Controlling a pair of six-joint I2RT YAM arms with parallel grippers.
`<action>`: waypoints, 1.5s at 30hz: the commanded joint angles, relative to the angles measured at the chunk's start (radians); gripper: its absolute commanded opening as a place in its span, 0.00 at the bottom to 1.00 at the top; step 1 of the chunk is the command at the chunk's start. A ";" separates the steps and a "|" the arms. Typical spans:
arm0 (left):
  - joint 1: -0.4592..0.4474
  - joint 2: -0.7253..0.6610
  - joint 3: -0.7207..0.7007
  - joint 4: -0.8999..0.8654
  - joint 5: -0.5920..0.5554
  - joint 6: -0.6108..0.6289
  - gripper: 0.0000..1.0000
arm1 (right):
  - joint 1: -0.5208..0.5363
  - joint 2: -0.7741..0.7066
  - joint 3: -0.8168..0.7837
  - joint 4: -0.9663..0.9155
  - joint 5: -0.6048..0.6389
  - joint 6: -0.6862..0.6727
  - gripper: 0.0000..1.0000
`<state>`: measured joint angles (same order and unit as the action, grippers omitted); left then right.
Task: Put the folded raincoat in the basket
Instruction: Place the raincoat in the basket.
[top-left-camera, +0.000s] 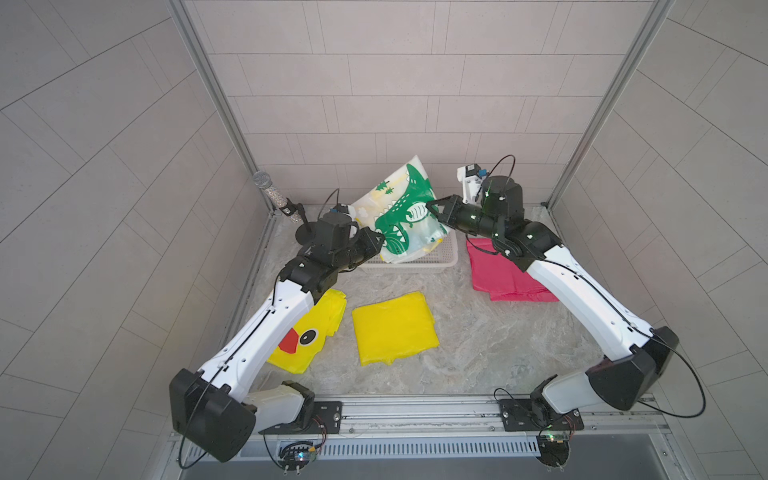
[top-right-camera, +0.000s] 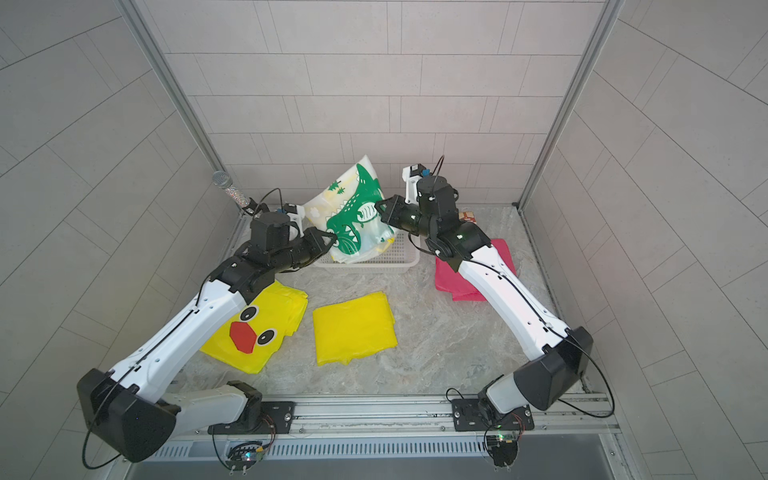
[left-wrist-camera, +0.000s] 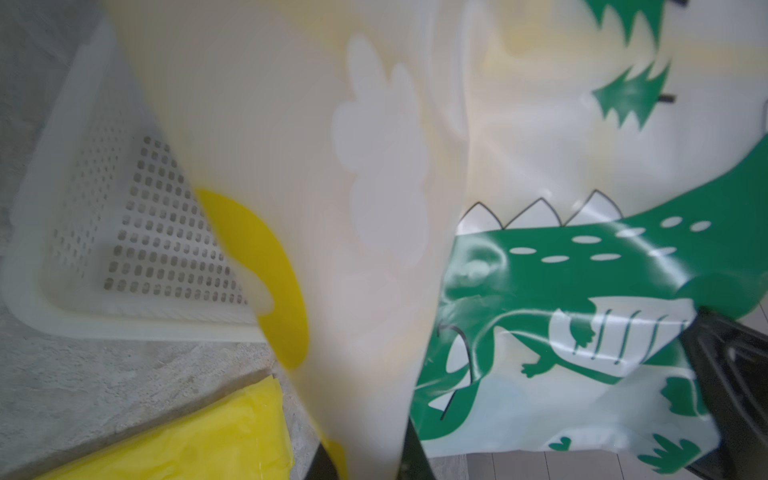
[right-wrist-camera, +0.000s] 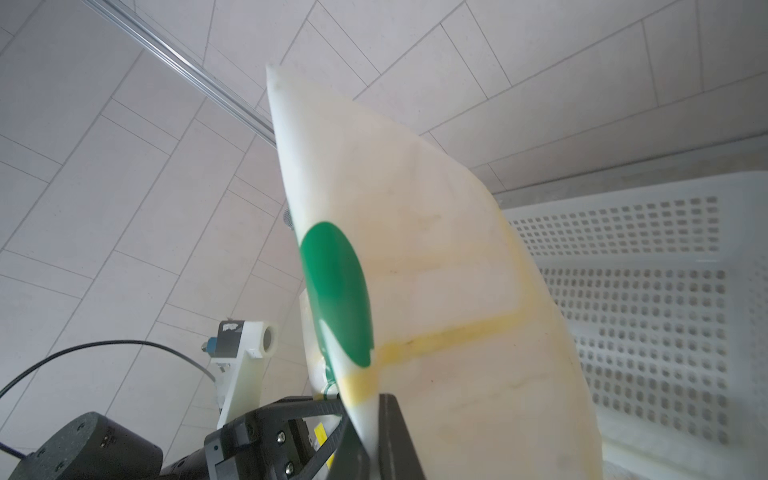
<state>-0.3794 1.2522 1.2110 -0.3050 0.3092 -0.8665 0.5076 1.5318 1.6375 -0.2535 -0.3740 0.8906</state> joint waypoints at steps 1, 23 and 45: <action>0.102 0.048 0.067 0.021 0.093 0.056 0.12 | 0.013 0.128 0.074 0.174 -0.012 0.080 0.00; 0.294 0.545 0.269 0.185 0.324 0.118 0.07 | -0.052 0.505 0.002 0.506 0.009 0.261 0.00; 0.209 0.686 0.297 0.115 0.279 0.208 0.19 | -0.095 0.407 -0.219 0.371 0.100 0.198 0.00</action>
<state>-0.1654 1.9270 1.4876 -0.2375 0.5949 -0.6788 0.3992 1.9804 1.4387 0.1688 -0.2764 1.1172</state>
